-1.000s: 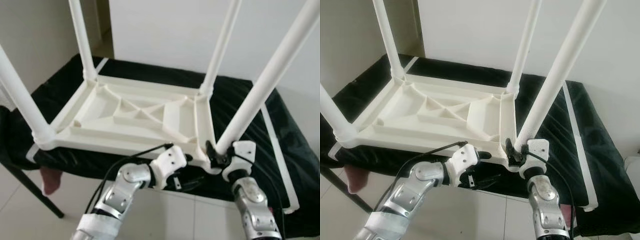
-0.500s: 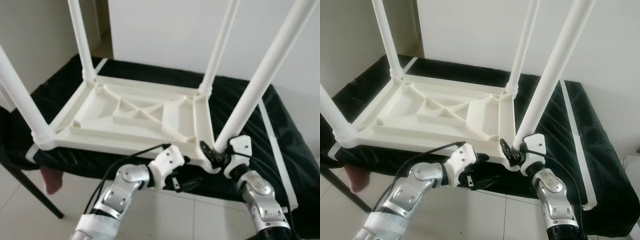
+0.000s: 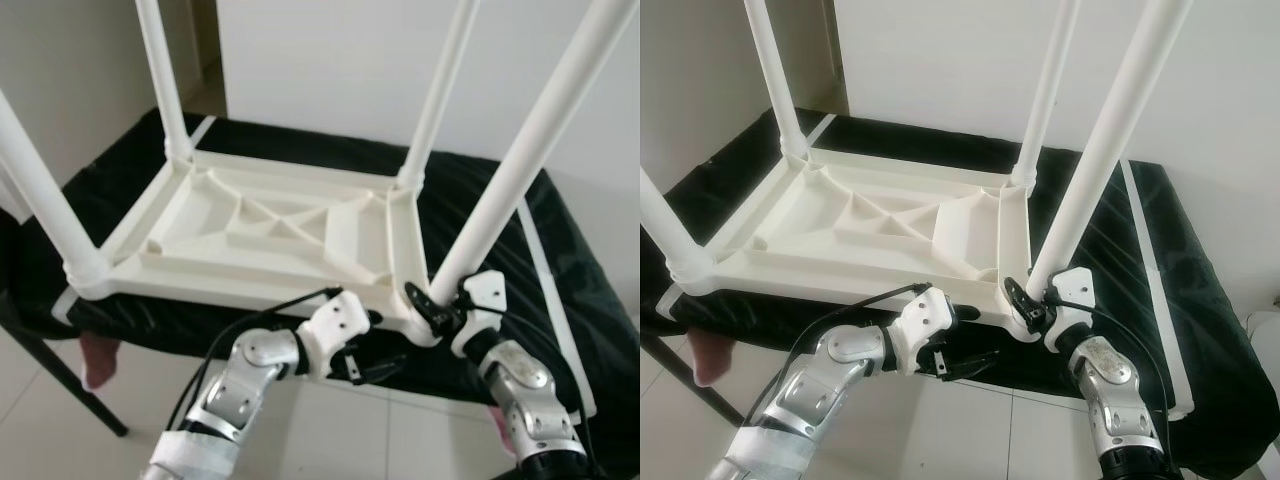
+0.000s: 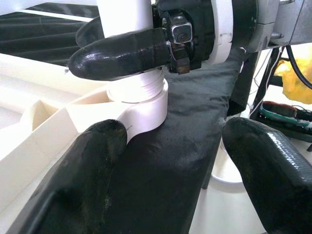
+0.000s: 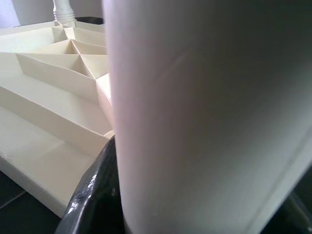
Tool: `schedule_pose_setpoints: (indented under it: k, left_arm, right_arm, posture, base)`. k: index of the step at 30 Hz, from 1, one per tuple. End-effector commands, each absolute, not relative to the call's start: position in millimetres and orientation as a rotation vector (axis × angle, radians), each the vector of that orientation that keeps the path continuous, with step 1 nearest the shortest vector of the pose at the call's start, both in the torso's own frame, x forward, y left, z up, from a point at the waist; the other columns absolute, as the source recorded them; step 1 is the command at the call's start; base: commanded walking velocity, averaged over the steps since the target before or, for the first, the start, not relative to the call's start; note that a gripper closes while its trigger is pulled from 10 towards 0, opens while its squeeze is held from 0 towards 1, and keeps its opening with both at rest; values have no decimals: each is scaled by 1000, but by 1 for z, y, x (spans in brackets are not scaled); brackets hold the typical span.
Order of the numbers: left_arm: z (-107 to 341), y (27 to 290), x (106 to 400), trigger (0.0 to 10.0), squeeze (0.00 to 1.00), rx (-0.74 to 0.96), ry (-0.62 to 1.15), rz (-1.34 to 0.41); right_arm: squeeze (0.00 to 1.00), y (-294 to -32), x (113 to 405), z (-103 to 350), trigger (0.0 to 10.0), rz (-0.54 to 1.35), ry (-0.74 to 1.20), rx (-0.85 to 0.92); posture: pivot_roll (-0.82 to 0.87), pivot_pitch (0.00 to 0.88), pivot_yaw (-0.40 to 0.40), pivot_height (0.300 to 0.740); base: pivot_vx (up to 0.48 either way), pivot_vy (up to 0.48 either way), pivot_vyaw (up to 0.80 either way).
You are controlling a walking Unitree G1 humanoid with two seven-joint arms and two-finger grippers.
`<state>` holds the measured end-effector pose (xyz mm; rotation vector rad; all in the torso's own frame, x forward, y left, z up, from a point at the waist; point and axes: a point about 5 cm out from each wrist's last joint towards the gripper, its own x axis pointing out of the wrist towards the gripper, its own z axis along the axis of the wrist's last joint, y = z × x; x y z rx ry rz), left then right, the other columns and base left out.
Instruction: Building children table
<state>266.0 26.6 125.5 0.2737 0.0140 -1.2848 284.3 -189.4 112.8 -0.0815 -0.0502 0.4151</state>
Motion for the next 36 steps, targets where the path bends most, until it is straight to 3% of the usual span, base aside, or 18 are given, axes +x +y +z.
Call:
schedule_pose_setpoints:
  k: [1,14,15,19,31,32,35,36]
  left_arm:
    - [124,26,268,10000,0,276,14,-1241]
    - [123,26,269,10000,0,240,38,-1226]
    - [123,27,271,10000,0,224,41,-1213]
    - [124,27,272,10000,0,216,38,-1196]
    - [127,27,279,10000,0,259,2,-1091]
    - [126,27,280,10000,0,265,4,-1080]
    - [126,27,281,10000,0,267,7,-1075]
    - [126,26,281,10000,0,263,8,-1079]
  right_arm:
    - [0,-192,280,102,10000,390,-2,-79]
    - [0,-191,277,99,10000,135,-11,-90]
    - [0,-190,274,93,10000,9,15,-71]
    - [0,-187,270,84,10000,-149,58,-20]
    - [0,-158,267,84,10000,-221,63,65]
    - [55,-158,267,85,10000,-219,54,61]
    - [55,-158,267,86,10000,-218,47,58]
    - [200,-158,268,87,10000,-222,45,54]
  posture:
    - [19,0,-51,740]
    - [22,0,-60,740]
    - [26,0,-64,740]
    - [29,0,-68,740]
    - [32,0,-66,740]
    - [30,0,-64,740]
    - [30,0,-64,740]
    - [29,0,-64,740]
  base:
    - [0,0,0]
    - [0,0,0]
    - [0,0,0]
    - [0,0,0]
    - [0,0,0]
    - [0,0,0]
    - [0,0,0]
    - [0,0,0]
